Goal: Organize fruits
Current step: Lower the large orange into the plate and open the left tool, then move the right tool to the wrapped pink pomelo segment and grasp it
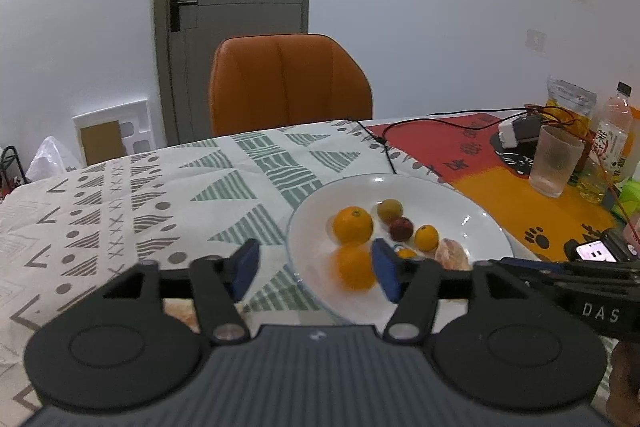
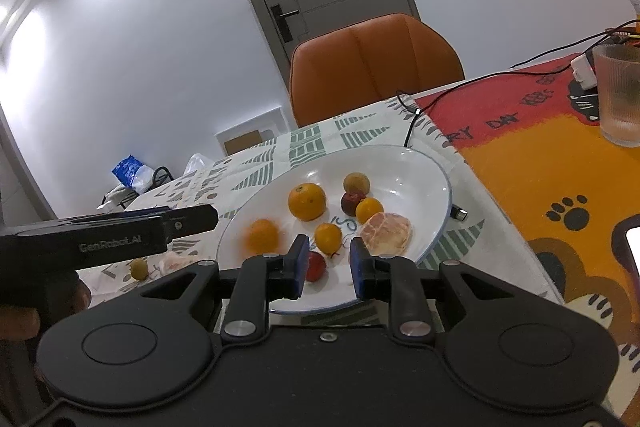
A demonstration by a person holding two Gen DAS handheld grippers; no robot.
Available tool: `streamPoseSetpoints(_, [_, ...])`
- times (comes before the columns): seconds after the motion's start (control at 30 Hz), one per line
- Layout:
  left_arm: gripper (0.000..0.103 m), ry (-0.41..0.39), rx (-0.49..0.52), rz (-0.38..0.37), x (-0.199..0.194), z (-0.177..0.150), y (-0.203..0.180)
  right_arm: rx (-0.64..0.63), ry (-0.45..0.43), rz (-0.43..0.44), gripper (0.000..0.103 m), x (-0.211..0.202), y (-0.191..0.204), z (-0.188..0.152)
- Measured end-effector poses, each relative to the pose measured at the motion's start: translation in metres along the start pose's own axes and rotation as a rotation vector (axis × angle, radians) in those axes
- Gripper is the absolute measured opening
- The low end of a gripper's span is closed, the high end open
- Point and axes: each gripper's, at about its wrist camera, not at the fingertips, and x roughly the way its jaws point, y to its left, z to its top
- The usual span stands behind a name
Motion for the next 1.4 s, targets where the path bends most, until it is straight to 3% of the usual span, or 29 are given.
streamPoseSetpoints(0.3, [0.081,0.000,-0.007,0.076,-0.016,-0.006,0.021,-0.018,0.008,0.039,0.030,0.006,0.018,-0.001])
streamPoseSetpoints(0.63, [0.087,0.006,-0.032,0.154,-0.032,-0.017,0.051,-0.046,0.022,0.075,0.043,0.016,0.039,-0.003])
streamPoseSetpoints(0.73, [0.088,0.006,-0.048,0.173,-0.038,-0.021,0.061,-0.042,0.024,0.088,0.055,0.019,0.046,-0.004])
streamPoseSetpoints(0.87, [0.089,0.012,-0.068,0.201,-0.044,-0.027,0.074,-0.056,0.014,0.099,0.087,0.023,0.058,-0.005])
streamPoseSetpoints(1.0, [0.090,0.016,-0.085,0.239,-0.048,-0.033,0.087,-0.070,0.018,0.113,0.101,0.027,0.069,-0.005])
streamPoseSetpoints(1.4, [0.091,0.030,-0.170,0.282,-0.058,-0.053,0.118,-0.130,0.063,0.156,0.103,0.040,0.098,-0.013])
